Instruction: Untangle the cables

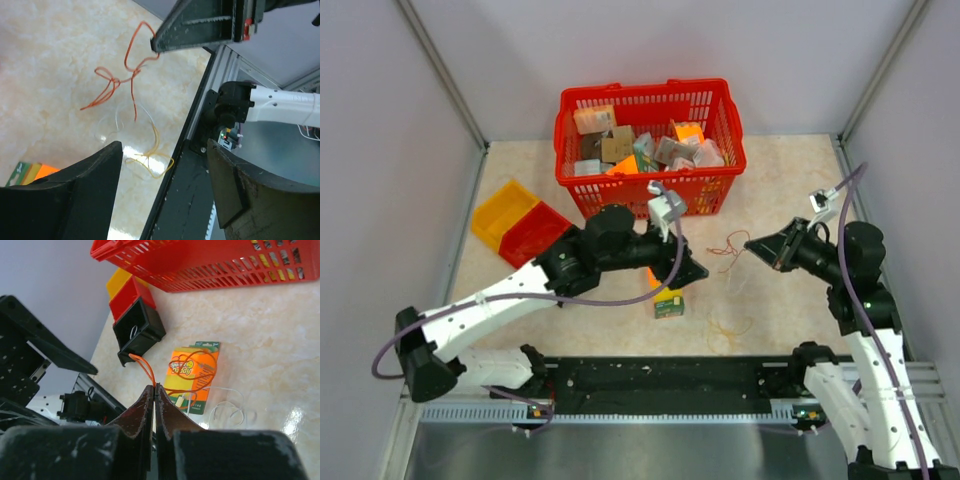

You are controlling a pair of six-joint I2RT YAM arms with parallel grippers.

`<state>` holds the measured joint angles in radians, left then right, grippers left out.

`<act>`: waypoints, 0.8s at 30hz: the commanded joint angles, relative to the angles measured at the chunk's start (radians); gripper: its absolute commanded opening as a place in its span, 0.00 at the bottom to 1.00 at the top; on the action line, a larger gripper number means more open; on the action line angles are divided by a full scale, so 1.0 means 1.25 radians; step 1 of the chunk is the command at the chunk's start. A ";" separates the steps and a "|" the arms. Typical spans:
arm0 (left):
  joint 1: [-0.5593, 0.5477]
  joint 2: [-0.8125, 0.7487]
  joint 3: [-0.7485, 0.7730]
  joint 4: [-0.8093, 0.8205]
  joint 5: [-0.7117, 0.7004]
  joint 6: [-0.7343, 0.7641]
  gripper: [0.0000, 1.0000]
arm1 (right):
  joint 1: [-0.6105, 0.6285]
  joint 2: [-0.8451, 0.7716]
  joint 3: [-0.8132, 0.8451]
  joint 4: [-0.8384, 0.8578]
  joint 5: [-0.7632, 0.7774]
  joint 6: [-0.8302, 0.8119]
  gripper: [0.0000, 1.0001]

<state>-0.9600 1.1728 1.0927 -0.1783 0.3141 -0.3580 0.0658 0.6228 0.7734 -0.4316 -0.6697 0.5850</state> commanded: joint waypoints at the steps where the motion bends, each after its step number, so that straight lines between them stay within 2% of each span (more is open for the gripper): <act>1: -0.047 0.091 0.112 0.043 -0.065 0.091 0.74 | 0.006 -0.038 0.016 0.012 -0.068 -0.021 0.00; 4: -0.051 0.146 0.144 0.066 -0.065 0.112 0.76 | 0.007 -0.059 -0.004 0.015 -0.107 -0.023 0.00; 9: -0.054 0.240 0.201 0.084 0.064 0.080 0.74 | 0.007 -0.093 -0.030 0.014 -0.138 -0.035 0.00; 19: -0.066 0.282 0.219 0.111 0.097 0.036 0.43 | 0.007 -0.103 -0.047 0.016 -0.139 -0.050 0.00; 24: -0.068 0.293 0.234 0.095 0.091 0.037 0.22 | 0.007 -0.103 -0.042 0.018 -0.140 -0.048 0.00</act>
<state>-1.0412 1.5314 1.3281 -0.1059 0.4137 -0.3115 0.0654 0.4995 0.7124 -0.4374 -0.8318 0.5415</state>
